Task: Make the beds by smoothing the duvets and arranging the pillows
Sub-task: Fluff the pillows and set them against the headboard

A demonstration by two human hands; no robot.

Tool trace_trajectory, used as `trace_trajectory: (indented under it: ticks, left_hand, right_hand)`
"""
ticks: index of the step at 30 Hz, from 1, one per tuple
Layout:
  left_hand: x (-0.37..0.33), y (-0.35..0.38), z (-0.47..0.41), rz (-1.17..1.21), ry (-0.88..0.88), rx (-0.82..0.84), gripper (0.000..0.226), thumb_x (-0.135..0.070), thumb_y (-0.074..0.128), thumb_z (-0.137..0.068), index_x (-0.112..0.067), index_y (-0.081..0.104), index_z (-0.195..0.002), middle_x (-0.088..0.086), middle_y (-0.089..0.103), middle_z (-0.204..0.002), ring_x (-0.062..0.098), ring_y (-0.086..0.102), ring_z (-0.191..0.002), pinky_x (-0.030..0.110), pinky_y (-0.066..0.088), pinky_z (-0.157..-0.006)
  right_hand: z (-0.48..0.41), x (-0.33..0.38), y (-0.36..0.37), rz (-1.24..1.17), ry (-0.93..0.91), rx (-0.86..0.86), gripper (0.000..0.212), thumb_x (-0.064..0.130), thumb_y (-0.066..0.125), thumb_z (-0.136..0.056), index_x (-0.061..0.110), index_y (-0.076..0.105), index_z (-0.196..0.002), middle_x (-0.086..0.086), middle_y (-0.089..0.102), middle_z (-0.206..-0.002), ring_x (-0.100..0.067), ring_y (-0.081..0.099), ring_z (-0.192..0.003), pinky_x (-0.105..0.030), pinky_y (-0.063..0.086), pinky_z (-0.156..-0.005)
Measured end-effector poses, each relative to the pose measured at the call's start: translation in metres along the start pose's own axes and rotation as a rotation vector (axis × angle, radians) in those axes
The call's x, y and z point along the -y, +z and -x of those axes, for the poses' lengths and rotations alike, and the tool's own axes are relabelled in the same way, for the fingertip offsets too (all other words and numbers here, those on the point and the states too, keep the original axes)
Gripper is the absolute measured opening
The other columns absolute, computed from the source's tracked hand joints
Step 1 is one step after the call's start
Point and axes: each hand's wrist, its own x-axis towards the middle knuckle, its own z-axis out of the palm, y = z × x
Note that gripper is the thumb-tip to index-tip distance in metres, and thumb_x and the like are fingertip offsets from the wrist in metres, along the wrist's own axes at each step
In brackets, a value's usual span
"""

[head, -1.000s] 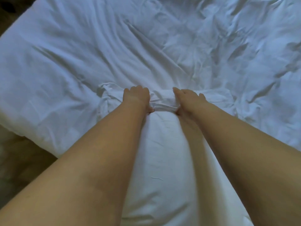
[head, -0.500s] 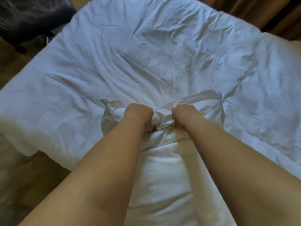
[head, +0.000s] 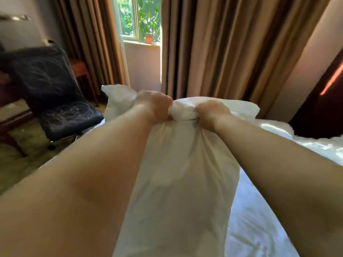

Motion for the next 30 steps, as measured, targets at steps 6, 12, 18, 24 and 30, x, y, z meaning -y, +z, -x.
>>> trace_trajectory:
  ticks: [6,12,18,24,30]
  left_hand:
    - [-0.012,-0.152,0.046,-0.158,-0.063,-0.455,0.040,-0.050,0.060,-0.087,-0.017,0.058,-0.110,0.009,0.064,-0.108,0.033,0.062,-0.101,0.035,0.041,-0.075]
    - [-0.041,-0.184,0.098,-0.182,0.011,-0.603,0.040,-0.050,0.060,-0.087,-0.018,0.059,-0.111,0.007,0.063,-0.109,0.030,0.058,-0.105,0.037,0.042,-0.081]
    - [-0.088,-0.082,0.156,-0.019,0.095,-0.316,0.038,-0.047,0.054,-0.090,-0.025,0.052,-0.120,0.000,0.057,-0.121,0.026,0.050,-0.115,0.038,0.039,-0.088]
    - [-0.141,0.057,0.231,0.133,0.216,0.024,0.039,-0.036,0.053,-0.093,-0.023,0.043,-0.128,0.002,0.049,-0.129,0.027,0.043,-0.121,0.039,0.034,-0.093]
    - [-0.139,0.125,0.302,0.246,0.241,0.141,0.039,-0.029,0.056,-0.091,-0.019,0.041,-0.127,0.003,0.048,-0.126,0.027,0.043,-0.116,0.037,0.034,-0.090]
  right_hand:
    - [0.076,-0.034,-0.127,0.070,0.083,-0.491,0.031,0.008,0.040,-0.095,0.007,0.059,-0.119,-0.014,0.064,-0.115,-0.033,0.061,-0.103,-0.040,0.048,-0.090]
    - [0.150,-0.038,-0.149,0.085,0.121,-0.579,0.026,0.003,0.043,-0.092,0.004,0.057,-0.114,-0.016,0.064,-0.109,-0.034,0.062,-0.098,-0.039,0.047,-0.086]
    - [0.217,-0.003,-0.052,0.083,0.184,-0.268,0.032,0.001,0.043,-0.089,0.006,0.054,-0.119,-0.015,0.061,-0.119,-0.033,0.059,-0.108,-0.037,0.043,-0.091]
    - [0.295,0.057,0.073,-0.047,0.281,0.158,0.034,-0.002,0.040,-0.092,0.006,0.054,-0.123,-0.015,0.058,-0.125,-0.033,0.057,-0.115,-0.040,0.046,-0.092]
    - [0.341,0.124,0.120,-0.051,0.308,0.309,0.035,-0.001,0.041,-0.092,0.004,0.057,-0.122,-0.016,0.061,-0.123,-0.033,0.059,-0.114,-0.039,0.047,-0.092]
